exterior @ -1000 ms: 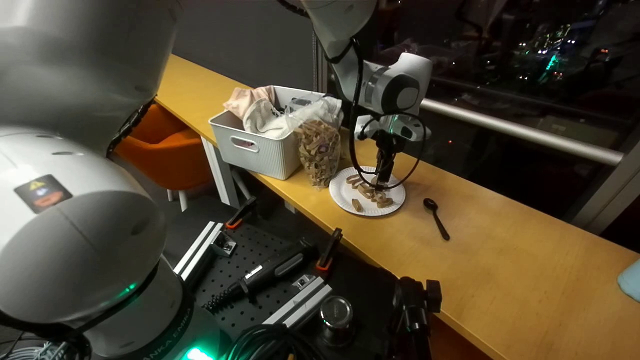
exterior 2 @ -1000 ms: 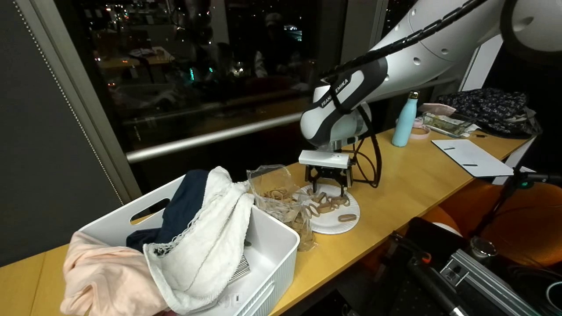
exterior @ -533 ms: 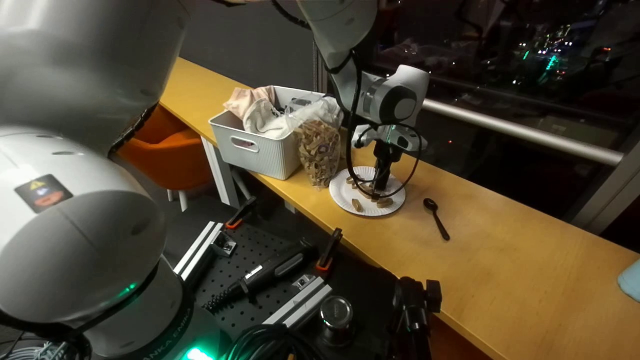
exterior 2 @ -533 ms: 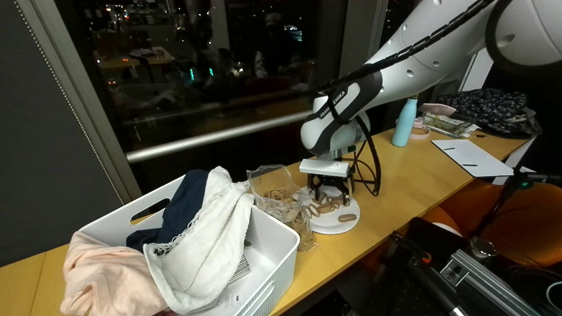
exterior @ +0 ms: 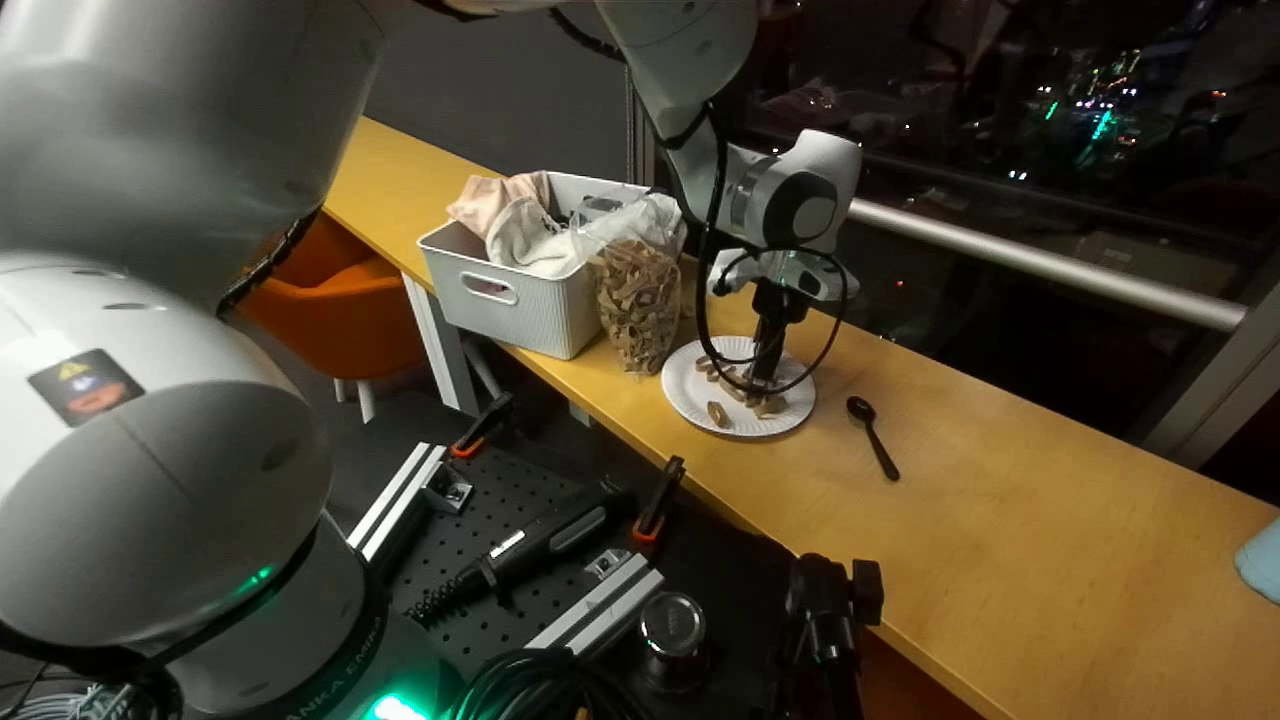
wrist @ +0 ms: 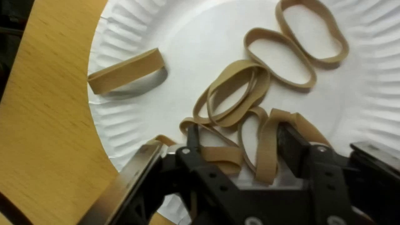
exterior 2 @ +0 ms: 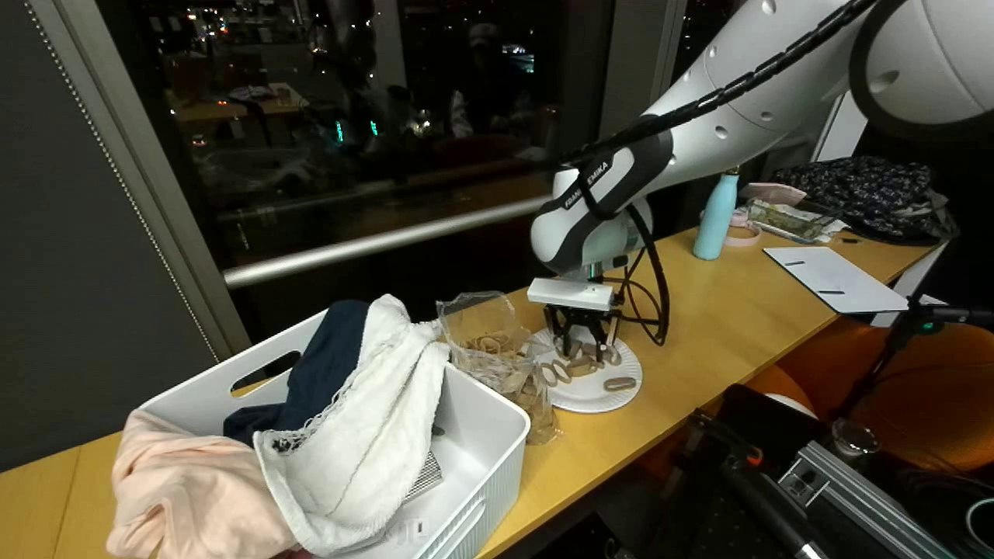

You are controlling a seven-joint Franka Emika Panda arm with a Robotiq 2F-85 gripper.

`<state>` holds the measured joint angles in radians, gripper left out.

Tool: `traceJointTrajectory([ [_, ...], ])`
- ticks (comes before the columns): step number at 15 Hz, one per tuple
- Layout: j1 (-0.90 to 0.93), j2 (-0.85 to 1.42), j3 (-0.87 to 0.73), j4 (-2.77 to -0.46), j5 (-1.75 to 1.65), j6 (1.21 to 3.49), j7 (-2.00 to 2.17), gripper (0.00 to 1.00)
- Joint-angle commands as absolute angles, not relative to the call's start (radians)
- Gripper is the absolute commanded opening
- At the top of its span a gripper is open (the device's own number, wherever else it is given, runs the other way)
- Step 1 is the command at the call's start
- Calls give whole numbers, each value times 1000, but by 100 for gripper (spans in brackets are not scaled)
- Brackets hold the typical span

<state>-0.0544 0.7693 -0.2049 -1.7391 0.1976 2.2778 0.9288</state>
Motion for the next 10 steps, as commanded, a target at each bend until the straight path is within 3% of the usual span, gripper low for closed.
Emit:
traceJointTrajectory([
  [1, -63, 771, -204, -1724, 207, 2301, 949, 35],
  [4, -71, 762, -199, -1731, 216, 2321, 948, 12],
  [6, -80, 746, -193, -1747, 232, 2325, 945, 1],
  [10, -103, 691, -180, -1803, 276, 2346, 917, 1],
])
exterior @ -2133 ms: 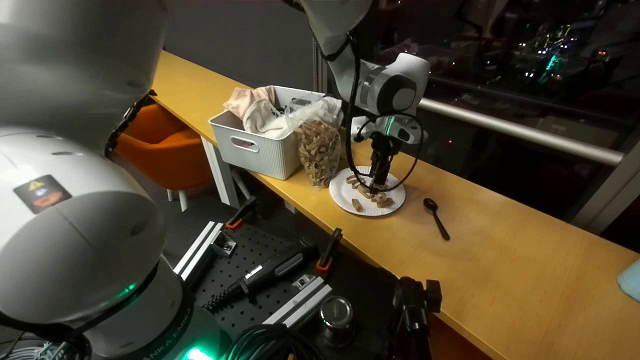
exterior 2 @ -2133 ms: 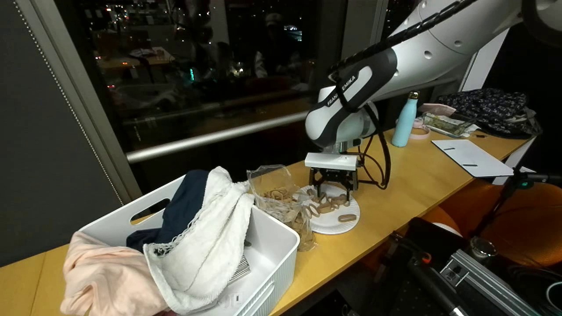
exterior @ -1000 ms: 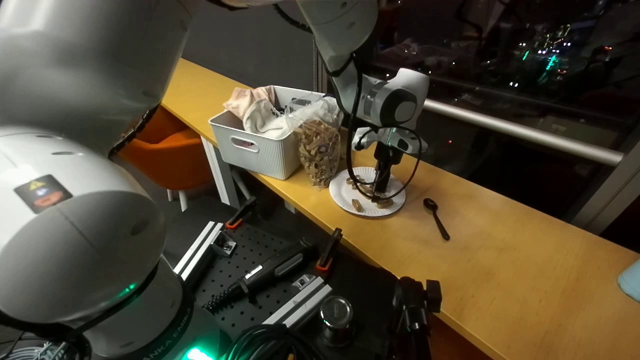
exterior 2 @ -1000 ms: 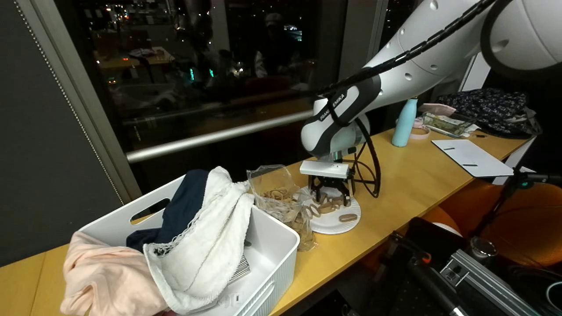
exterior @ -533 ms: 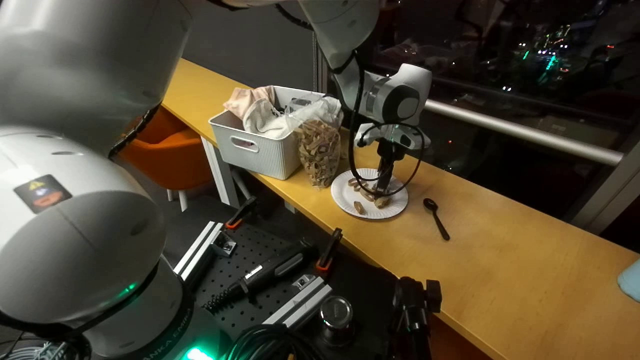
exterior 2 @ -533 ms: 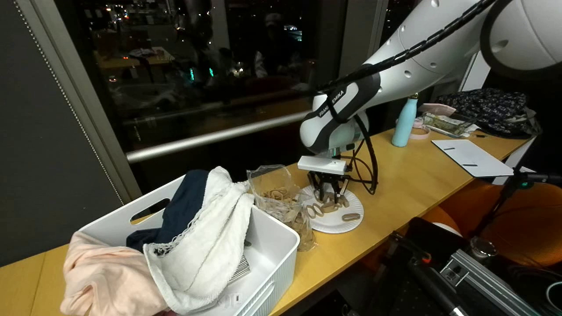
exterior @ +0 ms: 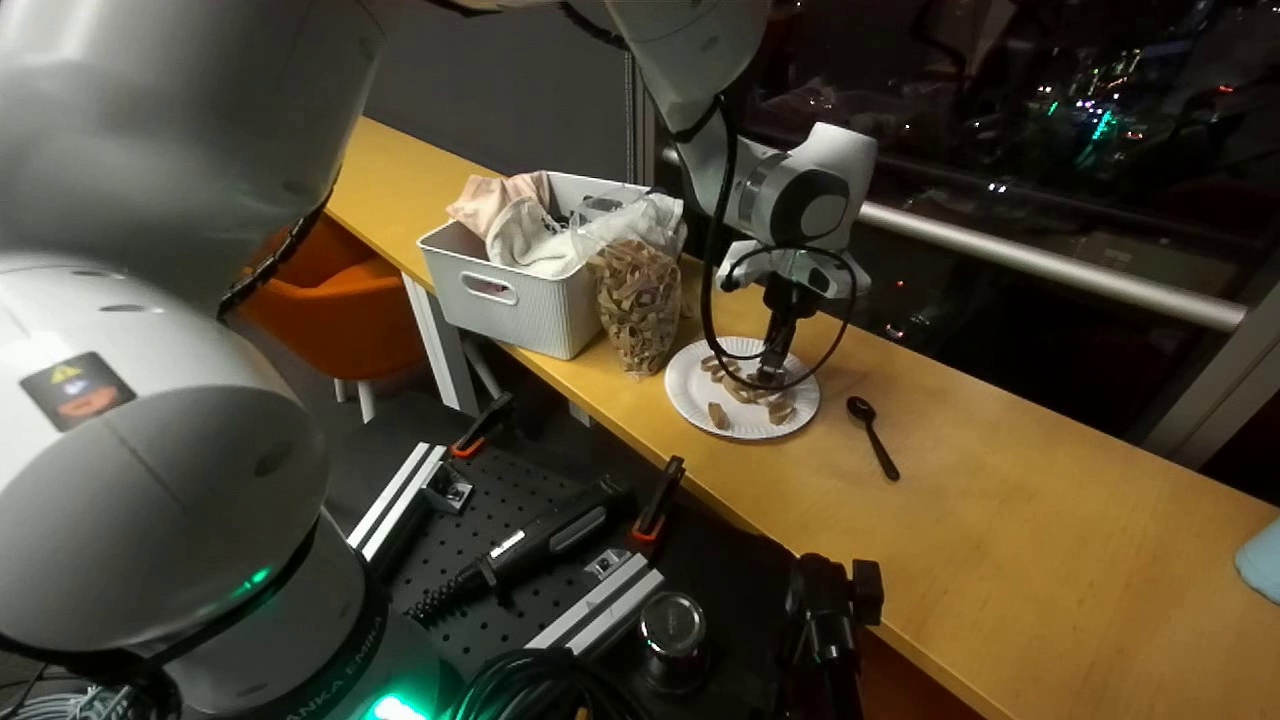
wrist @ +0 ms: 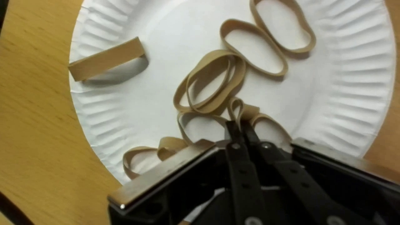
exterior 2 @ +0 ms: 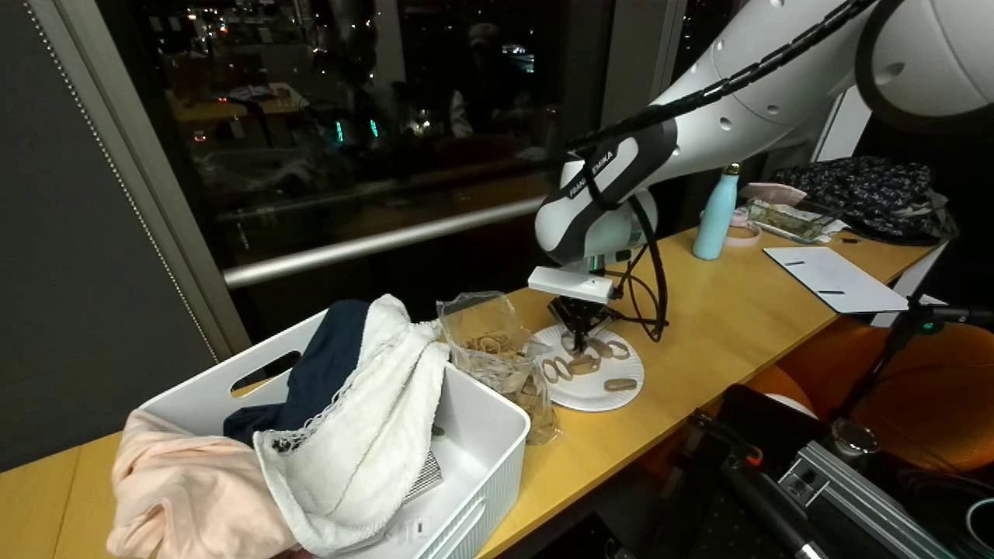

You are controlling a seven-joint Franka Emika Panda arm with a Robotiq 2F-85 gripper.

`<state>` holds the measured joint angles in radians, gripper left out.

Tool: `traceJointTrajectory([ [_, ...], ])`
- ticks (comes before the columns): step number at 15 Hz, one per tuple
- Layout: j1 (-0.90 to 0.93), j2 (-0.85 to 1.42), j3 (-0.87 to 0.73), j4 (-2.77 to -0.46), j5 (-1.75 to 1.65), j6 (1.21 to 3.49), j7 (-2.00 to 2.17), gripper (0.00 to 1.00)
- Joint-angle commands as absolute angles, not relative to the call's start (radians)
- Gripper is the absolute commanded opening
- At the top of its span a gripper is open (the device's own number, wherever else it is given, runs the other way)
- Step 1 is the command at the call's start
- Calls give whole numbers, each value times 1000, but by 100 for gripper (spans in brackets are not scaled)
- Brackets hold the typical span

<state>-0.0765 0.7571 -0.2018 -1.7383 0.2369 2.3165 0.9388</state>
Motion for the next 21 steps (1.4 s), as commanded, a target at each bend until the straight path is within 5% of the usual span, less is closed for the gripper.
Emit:
traceJointTrajectory([
  [1, -107, 674, -180, -1818, 282, 2351, 913, 1],
  [13, -101, 233, -187, -2114, 262, 2384, 721, 1],
  [21, -56, 51, -89, -2040, 286, 2307, 491, 1],
])
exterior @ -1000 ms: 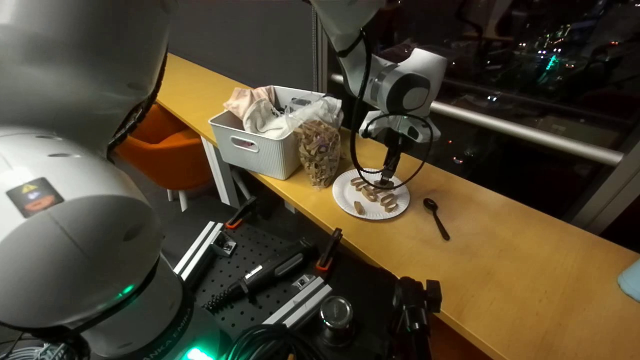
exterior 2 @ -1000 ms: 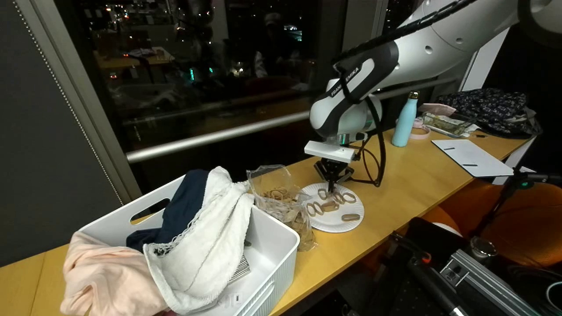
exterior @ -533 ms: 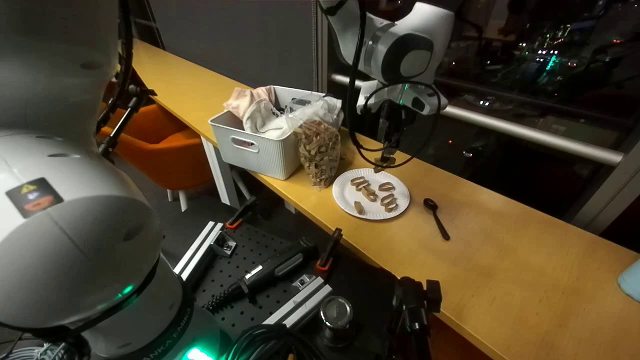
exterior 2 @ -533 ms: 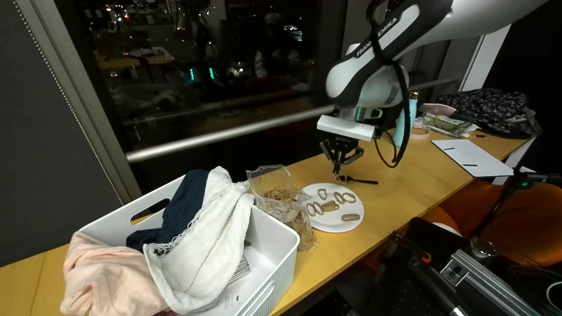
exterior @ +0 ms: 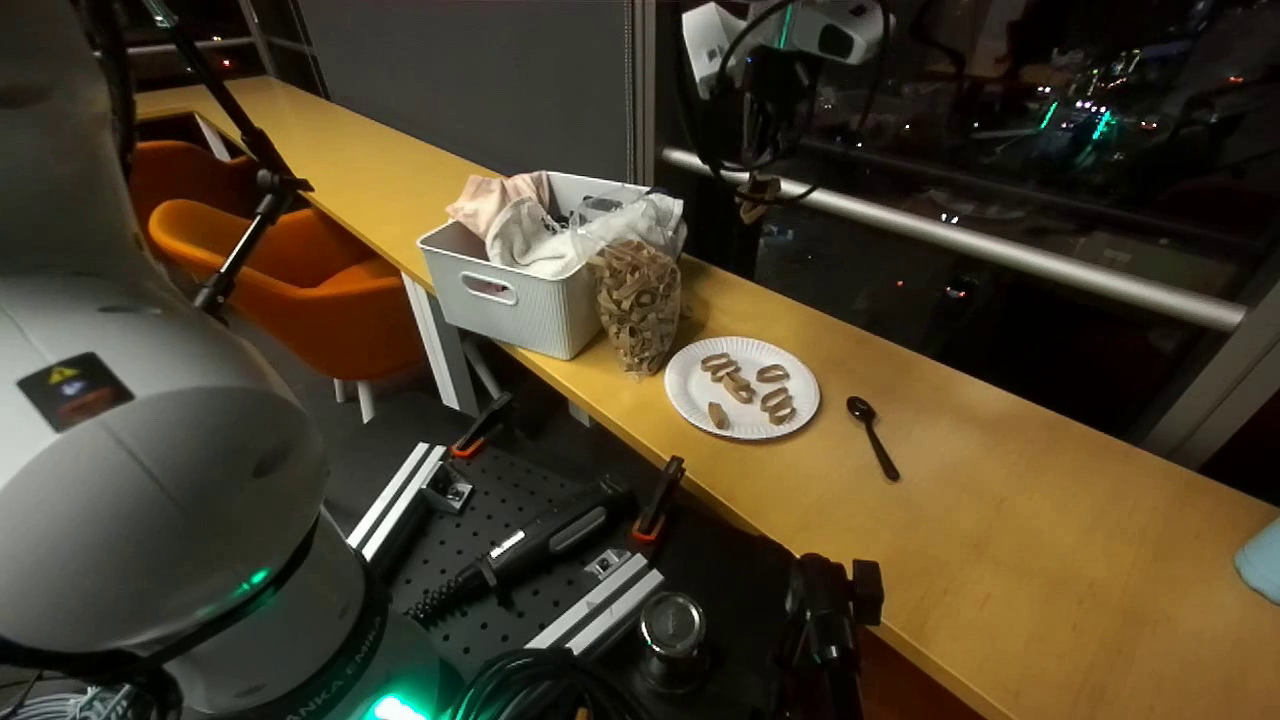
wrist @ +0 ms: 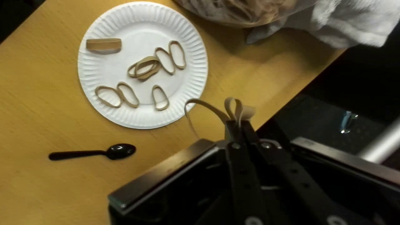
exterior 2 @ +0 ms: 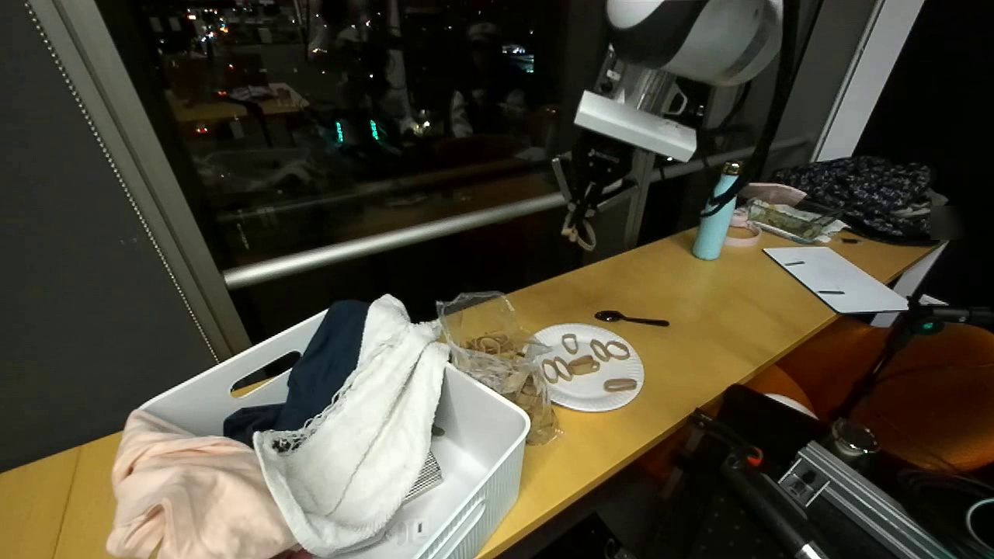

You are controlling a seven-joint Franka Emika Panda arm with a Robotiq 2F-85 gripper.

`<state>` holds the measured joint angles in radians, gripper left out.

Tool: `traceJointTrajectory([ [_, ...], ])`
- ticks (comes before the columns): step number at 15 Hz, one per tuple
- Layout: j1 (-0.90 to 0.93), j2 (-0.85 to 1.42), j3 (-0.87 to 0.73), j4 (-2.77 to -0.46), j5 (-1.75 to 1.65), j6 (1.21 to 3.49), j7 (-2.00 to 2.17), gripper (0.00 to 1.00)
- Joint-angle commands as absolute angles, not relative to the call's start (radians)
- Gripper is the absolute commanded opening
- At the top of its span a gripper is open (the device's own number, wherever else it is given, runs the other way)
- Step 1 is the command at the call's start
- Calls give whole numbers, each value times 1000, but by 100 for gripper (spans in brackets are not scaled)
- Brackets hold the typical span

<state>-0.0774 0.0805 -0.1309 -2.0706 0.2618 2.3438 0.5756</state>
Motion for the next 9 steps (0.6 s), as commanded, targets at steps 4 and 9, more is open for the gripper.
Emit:
traceJointTrajectory([
  [4, -6, 94, -19, -1965, 306, 2261, 389, 1],
  [9, 32, 199, 30, -1882, 299, 2220, 325, 1],
])
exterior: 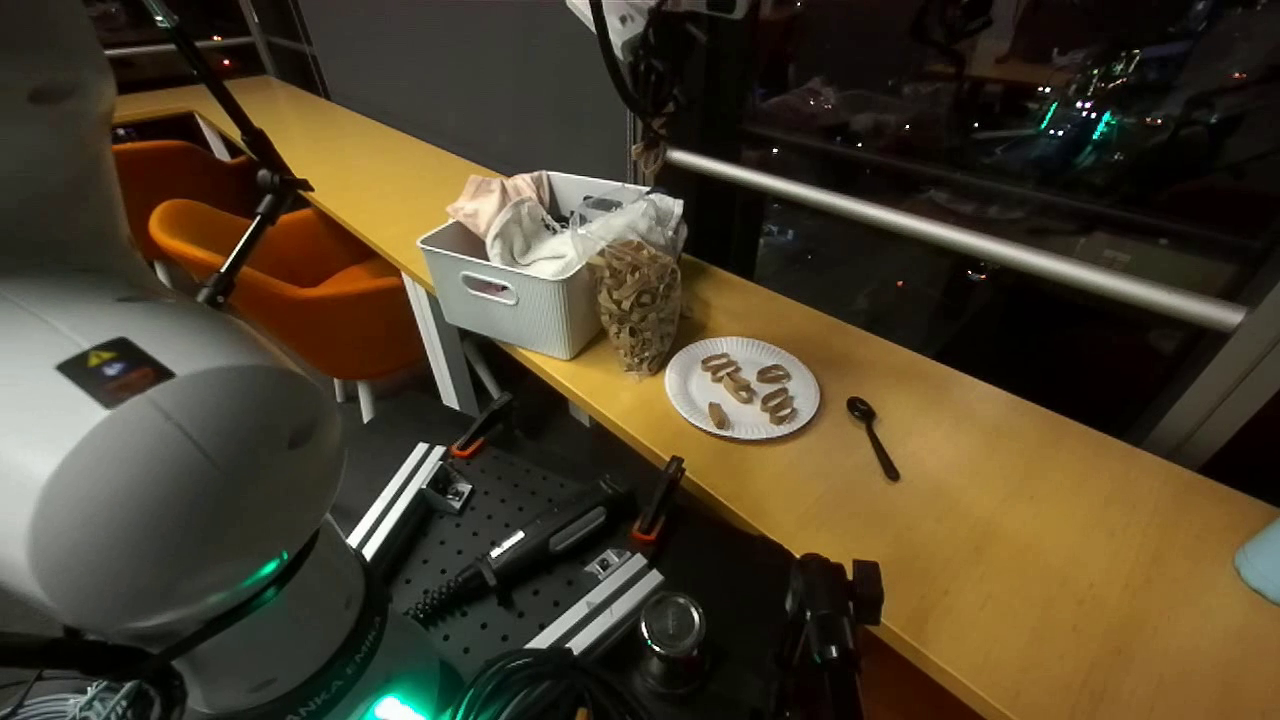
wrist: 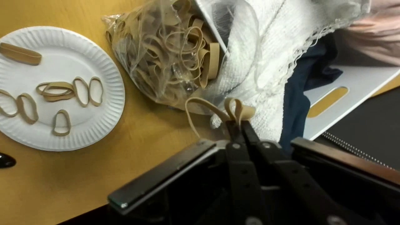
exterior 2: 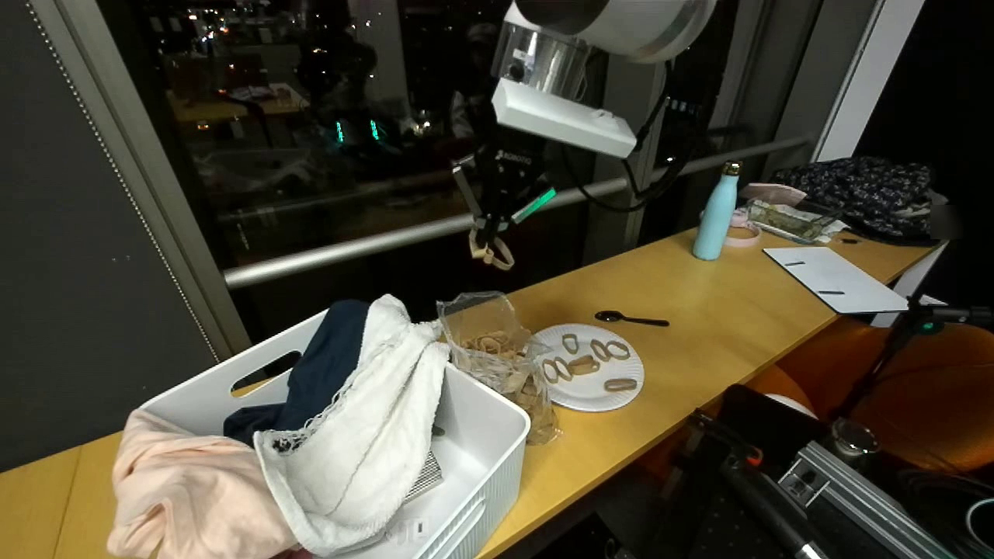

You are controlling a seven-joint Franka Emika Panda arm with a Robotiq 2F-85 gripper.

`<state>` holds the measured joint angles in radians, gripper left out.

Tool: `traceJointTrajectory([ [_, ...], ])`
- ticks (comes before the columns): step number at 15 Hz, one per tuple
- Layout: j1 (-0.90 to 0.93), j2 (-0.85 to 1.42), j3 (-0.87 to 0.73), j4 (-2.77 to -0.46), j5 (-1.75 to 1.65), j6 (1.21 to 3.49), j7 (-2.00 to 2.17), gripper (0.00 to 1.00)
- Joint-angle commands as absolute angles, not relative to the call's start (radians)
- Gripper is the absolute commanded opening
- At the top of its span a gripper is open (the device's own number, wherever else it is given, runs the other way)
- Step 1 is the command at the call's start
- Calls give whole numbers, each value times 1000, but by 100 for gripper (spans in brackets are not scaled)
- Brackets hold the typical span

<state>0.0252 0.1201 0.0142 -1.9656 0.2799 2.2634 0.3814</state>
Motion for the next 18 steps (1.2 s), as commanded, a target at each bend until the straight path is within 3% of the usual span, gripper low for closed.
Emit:
traceJointTrajectory([
  [1, 40, 218, 37, -1865, 292, 2211, 323, 1],
  [7, 85, 308, 55, -1787, 254, 2168, 346, 1],
  [18, 94, 256, 17, -1926, 219, 2203, 457, 1],
])
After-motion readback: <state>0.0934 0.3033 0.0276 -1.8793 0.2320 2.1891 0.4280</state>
